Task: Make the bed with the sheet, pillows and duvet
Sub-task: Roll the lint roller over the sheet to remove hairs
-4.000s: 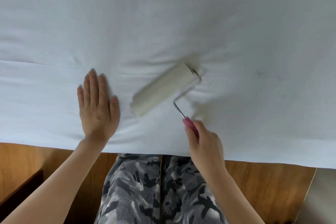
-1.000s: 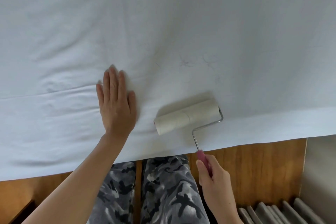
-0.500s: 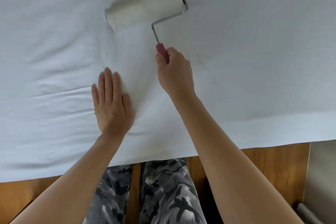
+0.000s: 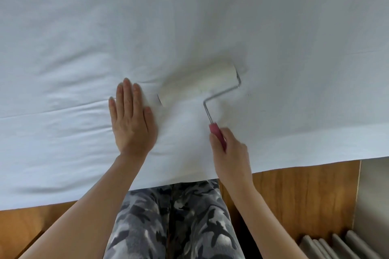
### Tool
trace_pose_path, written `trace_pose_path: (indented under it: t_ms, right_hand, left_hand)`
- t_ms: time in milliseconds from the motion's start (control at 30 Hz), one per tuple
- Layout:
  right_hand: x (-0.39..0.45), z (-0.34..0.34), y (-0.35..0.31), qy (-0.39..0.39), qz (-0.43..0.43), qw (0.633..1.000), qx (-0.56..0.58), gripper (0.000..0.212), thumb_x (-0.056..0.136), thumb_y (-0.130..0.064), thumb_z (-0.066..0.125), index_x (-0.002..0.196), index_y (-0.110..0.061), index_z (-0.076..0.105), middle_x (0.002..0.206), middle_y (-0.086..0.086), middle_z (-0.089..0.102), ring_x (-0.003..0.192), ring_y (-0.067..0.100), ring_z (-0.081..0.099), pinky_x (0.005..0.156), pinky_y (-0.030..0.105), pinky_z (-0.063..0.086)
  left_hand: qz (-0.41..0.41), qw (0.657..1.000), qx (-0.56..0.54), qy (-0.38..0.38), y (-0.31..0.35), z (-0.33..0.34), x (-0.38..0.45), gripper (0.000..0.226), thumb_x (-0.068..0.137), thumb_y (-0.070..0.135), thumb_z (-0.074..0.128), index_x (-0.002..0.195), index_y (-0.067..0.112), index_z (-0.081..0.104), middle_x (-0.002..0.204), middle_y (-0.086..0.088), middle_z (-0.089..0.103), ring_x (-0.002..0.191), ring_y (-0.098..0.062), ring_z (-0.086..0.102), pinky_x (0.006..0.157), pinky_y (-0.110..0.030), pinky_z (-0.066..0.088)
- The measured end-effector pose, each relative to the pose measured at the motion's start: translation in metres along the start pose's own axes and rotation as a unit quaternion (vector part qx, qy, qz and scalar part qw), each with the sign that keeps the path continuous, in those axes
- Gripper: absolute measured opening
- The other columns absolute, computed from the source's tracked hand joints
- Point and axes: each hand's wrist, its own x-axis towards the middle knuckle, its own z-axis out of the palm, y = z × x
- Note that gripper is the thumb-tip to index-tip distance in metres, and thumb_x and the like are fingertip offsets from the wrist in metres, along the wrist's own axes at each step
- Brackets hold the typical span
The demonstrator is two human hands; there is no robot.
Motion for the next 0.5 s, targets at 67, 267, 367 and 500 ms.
trace_pose_path:
  t_ms: [67, 267, 367, 500]
  right_hand:
    - [-0.026, -0.002, 0.023, -0.006, 0.031, 0.999, -0.013, 0.012, 0.098, -0.037, 0.045, 0.096, -0.028, 0.052, 0.053, -0.007, 0.05, 0.042, 0.003, 0.048, 0.041, 0.017, 0.037]
    - [-0.061, -0.002, 0.049, -0.001, 0.089, 0.995, -0.047, 0.01, 0.095, -0.031, 0.05, 0.101, -0.024, 0.054, 0.056, -0.008, 0.057, 0.044, 0.003, 0.052, 0.041, 0.015, 0.041]
    - [-0.042, 0.001, 0.031, 0.006, 0.073, 0.996, -0.05, 0.012, 0.097, -0.033, 0.049, 0.102, -0.024, 0.055, 0.057, -0.004, 0.058, 0.042, 0.003, 0.051, 0.041, 0.016, 0.04]
    - [0.012, 0.005, -0.022, 0.031, 0.017, 0.999, -0.027, 0.015, 0.1, -0.032, 0.045, 0.096, -0.022, 0.055, 0.056, -0.005, 0.051, 0.04, 0.004, 0.045, 0.041, 0.016, 0.035]
  left_hand:
    - [0.002, 1.0, -0.002, -0.001, 0.0, 0.0, 0.0, 0.053, 0.101, 0.02, 0.025, 0.151, 0.002, 0.023, 0.158, -0.016, 0.02, 0.148, -0.027, 0.013, 0.122, -0.043, 0.005]
    - [0.002, 1.0, -0.012, -0.012, -0.002, -0.004, 0.0, 0.053, 0.101, 0.021, 0.024, 0.15, 0.002, 0.024, 0.158, -0.016, 0.021, 0.148, -0.026, 0.014, 0.122, -0.043, 0.007]
    - [0.003, 1.0, -0.01, -0.028, -0.002, -0.005, 0.001, 0.053, 0.101, 0.02, 0.026, 0.15, 0.002, 0.026, 0.158, -0.015, 0.022, 0.148, -0.027, 0.016, 0.121, -0.043, 0.009]
    - [0.019, 0.998, 0.001, -0.057, -0.007, -0.011, 0.002, 0.054, 0.101, 0.022, 0.029, 0.15, 0.003, 0.026, 0.158, -0.016, 0.022, 0.147, -0.027, 0.017, 0.121, -0.041, 0.011]
